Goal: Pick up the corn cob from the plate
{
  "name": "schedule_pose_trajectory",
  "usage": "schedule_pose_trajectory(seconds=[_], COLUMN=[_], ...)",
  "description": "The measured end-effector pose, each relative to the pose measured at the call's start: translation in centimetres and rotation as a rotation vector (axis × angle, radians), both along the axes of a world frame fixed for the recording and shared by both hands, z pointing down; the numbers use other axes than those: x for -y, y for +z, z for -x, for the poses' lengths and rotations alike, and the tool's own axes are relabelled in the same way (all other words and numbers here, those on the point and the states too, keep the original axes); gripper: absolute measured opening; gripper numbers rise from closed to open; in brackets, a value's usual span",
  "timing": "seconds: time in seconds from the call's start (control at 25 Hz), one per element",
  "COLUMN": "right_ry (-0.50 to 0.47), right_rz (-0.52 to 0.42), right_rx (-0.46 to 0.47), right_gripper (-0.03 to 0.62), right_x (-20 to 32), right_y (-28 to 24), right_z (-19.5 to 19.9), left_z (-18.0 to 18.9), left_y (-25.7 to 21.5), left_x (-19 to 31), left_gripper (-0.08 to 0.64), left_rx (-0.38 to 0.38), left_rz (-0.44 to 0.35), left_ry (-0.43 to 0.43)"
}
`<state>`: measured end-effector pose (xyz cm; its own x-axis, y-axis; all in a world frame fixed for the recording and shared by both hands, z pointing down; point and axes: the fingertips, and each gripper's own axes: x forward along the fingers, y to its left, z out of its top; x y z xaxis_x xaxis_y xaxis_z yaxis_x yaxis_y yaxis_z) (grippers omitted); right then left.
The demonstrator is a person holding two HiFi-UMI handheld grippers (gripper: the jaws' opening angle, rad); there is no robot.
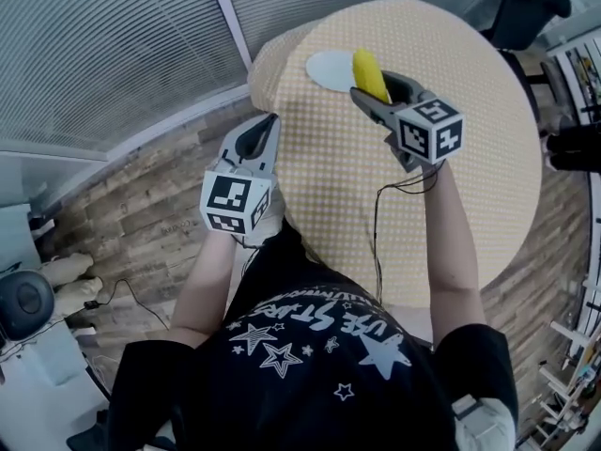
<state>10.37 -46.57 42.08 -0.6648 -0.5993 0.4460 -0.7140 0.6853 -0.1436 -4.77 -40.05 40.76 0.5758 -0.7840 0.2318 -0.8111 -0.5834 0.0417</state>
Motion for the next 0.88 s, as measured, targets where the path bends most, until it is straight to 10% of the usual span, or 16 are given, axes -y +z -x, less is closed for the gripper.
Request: schedule_pose_trajectory(seconds=[0.48, 0.88], right_ry=[0.029, 0.022], right_rz=[-0.054, -0.111], right_rx=[0.396, 0.555], right_gripper=[0.261, 0.261], right_x=[-11.6, -24.3], right_y=[-6.9, -9.5], right_z=[-0.3, -2.5], left_z=[-1.9, -4.1], left_y=[-4.4, -6.6], left_x=[-8.1, -18.9], left_gripper=[0.006, 0.006], left_rx=[-0.034, -0.034], left_rz=[-0.083, -0.143], left_ry=[-0.009, -0.024])
